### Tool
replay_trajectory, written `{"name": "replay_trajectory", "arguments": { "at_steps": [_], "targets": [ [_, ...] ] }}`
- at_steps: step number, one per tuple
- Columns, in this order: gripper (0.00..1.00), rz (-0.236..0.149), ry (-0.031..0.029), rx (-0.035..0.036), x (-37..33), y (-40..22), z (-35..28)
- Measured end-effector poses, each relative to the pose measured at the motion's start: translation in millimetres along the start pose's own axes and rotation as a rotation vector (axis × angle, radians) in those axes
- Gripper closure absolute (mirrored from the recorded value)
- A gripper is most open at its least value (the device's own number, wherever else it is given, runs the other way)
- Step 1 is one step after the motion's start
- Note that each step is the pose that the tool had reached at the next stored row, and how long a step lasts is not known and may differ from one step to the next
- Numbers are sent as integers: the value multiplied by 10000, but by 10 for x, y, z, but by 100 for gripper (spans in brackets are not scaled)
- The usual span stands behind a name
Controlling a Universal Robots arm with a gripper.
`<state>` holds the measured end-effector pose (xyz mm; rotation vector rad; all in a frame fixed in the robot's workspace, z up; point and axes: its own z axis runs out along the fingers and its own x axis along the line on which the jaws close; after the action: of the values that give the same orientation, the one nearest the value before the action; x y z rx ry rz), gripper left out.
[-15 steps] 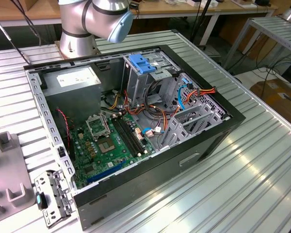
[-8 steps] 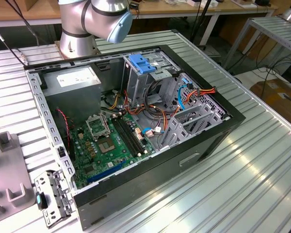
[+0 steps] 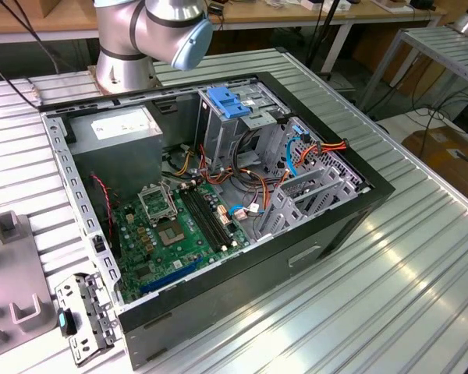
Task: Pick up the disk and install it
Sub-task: 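Reach for the disk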
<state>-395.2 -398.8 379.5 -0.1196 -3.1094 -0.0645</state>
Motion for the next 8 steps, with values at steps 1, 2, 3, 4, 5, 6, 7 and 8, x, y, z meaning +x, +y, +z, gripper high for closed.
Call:
{"name": "replay_trajectory", "arguments": {
  "at_steps": [1,2,3,4,5,6,7,8],
  "targets": [
    [89,0,0,0,32,-2,1],
    [89,1,1,0,57,-4,2],
    [89,1,1,1,83,-6,3],
    [89,1,1,1,108,-8,5],
    [89,1,0,0,127,-10,6],
    [89,1,0,0,152,-12,8],
    [89,1,1,0,168,-13,9],
    [89,1,0,0,187,-14,10]
  ]
}}
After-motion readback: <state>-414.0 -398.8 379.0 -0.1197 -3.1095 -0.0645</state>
